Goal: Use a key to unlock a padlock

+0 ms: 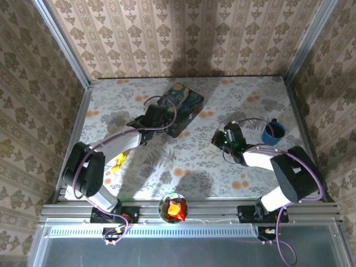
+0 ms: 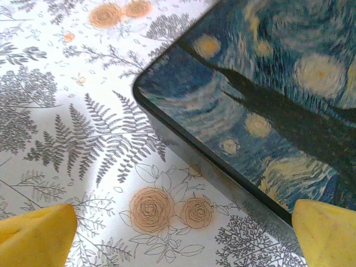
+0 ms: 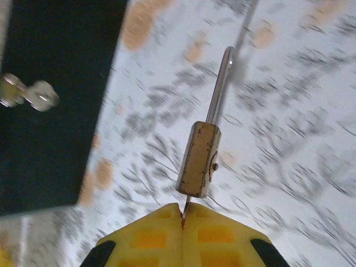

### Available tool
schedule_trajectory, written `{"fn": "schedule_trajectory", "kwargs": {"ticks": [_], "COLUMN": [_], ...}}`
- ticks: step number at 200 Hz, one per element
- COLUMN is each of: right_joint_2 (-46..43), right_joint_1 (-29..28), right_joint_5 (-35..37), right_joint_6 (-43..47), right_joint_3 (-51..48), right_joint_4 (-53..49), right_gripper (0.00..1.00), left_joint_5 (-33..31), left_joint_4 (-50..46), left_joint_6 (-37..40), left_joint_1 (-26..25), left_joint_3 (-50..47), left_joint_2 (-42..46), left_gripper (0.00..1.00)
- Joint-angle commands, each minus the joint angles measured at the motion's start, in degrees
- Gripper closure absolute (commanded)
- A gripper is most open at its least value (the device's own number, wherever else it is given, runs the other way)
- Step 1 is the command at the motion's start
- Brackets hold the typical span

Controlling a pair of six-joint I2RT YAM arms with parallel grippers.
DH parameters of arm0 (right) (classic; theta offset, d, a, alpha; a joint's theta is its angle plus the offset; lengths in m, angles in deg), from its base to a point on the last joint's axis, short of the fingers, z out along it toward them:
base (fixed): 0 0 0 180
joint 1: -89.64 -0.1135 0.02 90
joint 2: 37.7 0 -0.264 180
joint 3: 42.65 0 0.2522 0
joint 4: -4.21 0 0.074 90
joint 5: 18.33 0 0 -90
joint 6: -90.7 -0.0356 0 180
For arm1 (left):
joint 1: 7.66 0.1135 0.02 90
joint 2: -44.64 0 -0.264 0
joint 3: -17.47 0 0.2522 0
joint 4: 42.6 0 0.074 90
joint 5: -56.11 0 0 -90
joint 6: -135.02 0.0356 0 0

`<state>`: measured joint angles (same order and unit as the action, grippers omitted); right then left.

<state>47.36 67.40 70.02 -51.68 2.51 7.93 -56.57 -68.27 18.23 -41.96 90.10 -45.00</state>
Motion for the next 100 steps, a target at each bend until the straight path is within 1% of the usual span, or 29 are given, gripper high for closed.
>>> {"fn": "schedule_trajectory", "kwargs": {"ticks": [1,9,15,38,55,71,79,99,100], "right_joint_2": [-3.1,-2.9,-2.3,1.6,4.0,3.8,2.5,-2.2,-2.5], "right_joint_1": [0.1,0.2,0.3,0.5,0.7,0.7,0.7,0.9,0.9], "right_joint_5": [3.4,4.1,4.3,3.6,3.6,4.6,5.6,8.8,9.0], "right_joint_6": [6.7,7.6,7.9,9.3,9.9,10.6,11.3,14.2,14.5], "right_joint_3": [0.4,0.3,0.4,0.9,2.2,4.0,5.0,8.2,8.5], "right_joint_4": [-18.6,-20.3,-21.1,-20.3,-19.9,-23.0,-25.3,-32.0,-32.3], "right_gripper": [1.00,1.00,0.97,0.66,0.51,0.42,0.39,0.35,0.35], "left_joint_5": [3.3,4.5,5.2,7.3,7.8,8.4,9.0,11.3,11.4], "left_joint_4": [-1.1,-1.1,-1.2,-1.5,-2.1,-4.5,-5.9,-7.3,-7.3], "left_joint_6": [-2.0,-3.3,-4.2,-6.2,-7.2,-8.5,-9.2,-10.7,-10.7], "left_joint_1": [1.5,2.0,2.3,3.5,4.1,5.0,5.8,7.8,8.6], "left_joint_3": [-0.6,-0.8,-1.0,-1.9,-2.7,-2.9,-3.0,-4.4,-4.5], "left_joint_2": [5.4,6.9,8.1,12.3,15.3,17.5,18.3,19.6,19.6], "left_gripper": [0.00,0.00,0.00,0.00,0.00,0.00,0.00,0.00,0.00]}}
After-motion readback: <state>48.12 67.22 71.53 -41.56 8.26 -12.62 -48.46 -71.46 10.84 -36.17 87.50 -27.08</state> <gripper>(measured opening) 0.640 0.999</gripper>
